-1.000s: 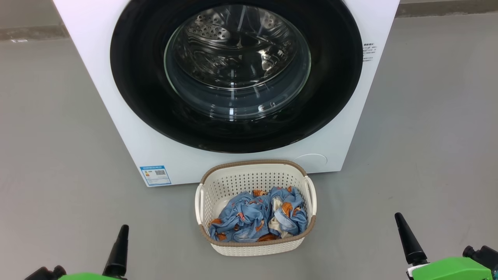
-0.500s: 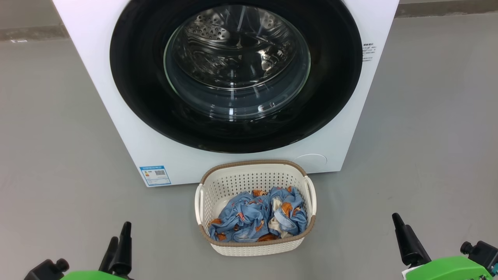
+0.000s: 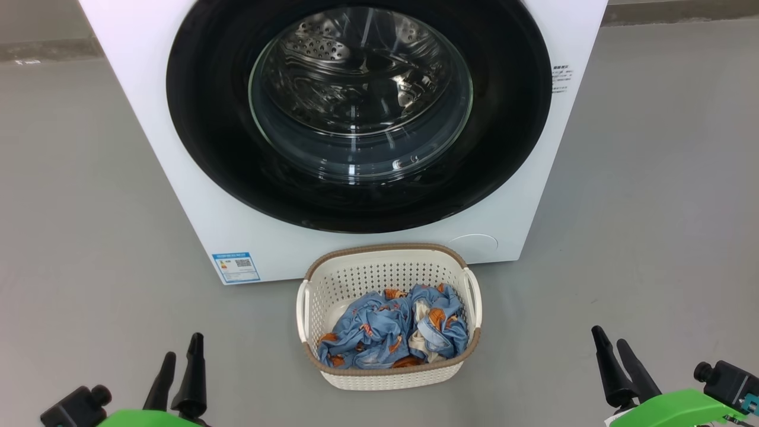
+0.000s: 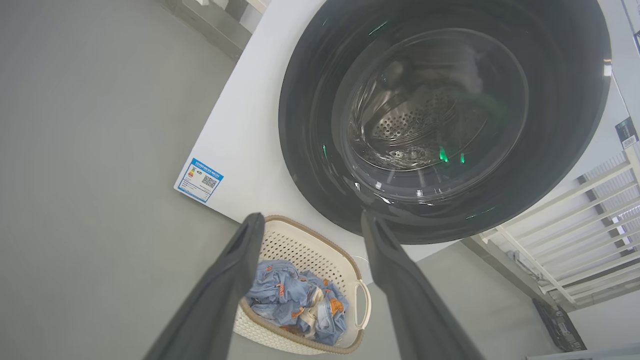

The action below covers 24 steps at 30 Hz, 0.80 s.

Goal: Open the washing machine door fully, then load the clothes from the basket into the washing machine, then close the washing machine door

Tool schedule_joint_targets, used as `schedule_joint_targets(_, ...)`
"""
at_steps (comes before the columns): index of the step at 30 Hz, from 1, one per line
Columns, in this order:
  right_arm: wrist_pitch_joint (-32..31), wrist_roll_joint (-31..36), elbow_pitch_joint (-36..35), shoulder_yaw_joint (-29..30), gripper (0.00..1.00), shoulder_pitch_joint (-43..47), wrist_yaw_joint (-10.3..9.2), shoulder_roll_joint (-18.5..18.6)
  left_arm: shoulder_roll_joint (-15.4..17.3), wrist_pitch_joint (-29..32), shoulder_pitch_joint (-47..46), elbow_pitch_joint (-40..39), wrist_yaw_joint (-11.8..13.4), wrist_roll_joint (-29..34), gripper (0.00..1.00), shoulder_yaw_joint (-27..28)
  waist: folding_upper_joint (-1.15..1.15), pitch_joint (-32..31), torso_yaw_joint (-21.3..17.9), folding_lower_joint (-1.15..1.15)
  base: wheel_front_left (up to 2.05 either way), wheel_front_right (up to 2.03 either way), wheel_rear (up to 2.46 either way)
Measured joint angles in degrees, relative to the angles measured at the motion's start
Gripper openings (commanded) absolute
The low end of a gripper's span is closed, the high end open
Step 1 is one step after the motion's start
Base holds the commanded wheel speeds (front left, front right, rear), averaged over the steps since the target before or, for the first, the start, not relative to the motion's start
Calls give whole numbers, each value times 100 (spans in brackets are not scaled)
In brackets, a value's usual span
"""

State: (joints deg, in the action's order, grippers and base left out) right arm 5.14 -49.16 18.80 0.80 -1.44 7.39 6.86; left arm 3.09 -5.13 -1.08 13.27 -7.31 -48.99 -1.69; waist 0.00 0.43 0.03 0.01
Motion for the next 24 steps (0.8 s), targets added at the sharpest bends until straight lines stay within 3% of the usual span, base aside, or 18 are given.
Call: schedule_joint_targets(24,394,1444,12,-149,100,-4,0,137,90,-396,12,-146,-1,1570,100,-164,0,3,-16,0,0,0,0)
